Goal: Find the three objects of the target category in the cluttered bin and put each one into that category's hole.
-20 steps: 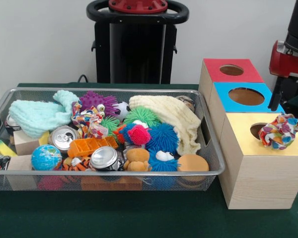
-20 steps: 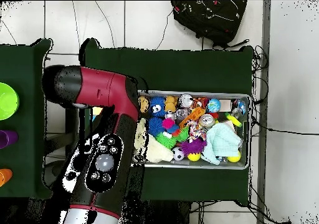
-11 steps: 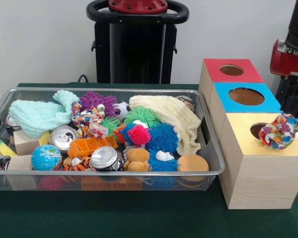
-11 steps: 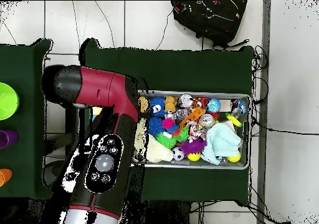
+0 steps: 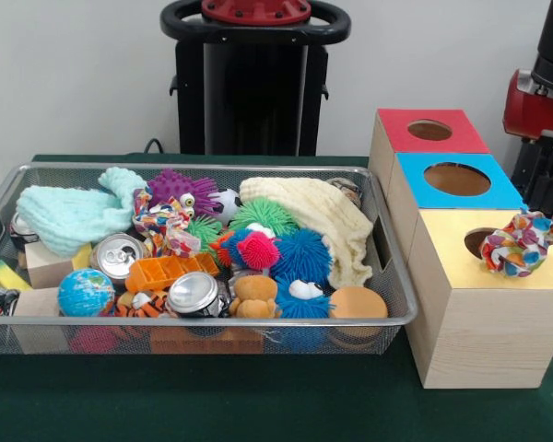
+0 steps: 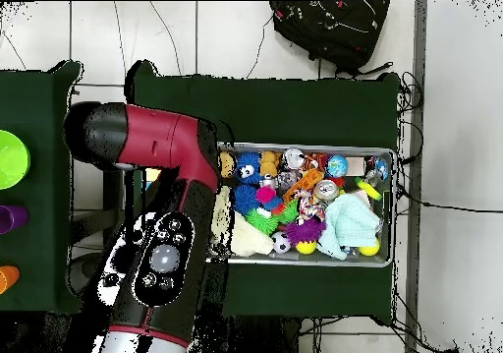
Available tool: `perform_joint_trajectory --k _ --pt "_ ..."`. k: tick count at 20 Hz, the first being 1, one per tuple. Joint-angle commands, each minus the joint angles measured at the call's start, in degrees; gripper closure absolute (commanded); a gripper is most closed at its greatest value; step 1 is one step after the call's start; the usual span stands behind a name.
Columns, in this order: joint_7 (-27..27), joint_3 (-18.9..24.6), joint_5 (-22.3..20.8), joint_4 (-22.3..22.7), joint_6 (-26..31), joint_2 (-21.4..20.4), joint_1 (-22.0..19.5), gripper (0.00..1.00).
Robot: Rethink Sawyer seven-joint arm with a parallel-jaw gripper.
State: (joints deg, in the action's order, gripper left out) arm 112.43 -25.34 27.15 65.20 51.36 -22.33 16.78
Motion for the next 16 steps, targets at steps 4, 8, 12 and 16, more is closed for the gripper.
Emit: perform_joint_trajectory --k 4,8,12,16 --pt "9.94 5.29 -0.81 3.02 -1.79 0.9 -1.06 1.0" --pt "9.92 5.74 -0.63 2.64 -2.84 1.92 -1.36 1.0" --pt "9.62 5.77 -0.7 1.84 -2.53 2.35 -1.88 1.0" --pt "9.61 6.24 -0.49 1.49 -3.61 3.5 -2.2 1.0"
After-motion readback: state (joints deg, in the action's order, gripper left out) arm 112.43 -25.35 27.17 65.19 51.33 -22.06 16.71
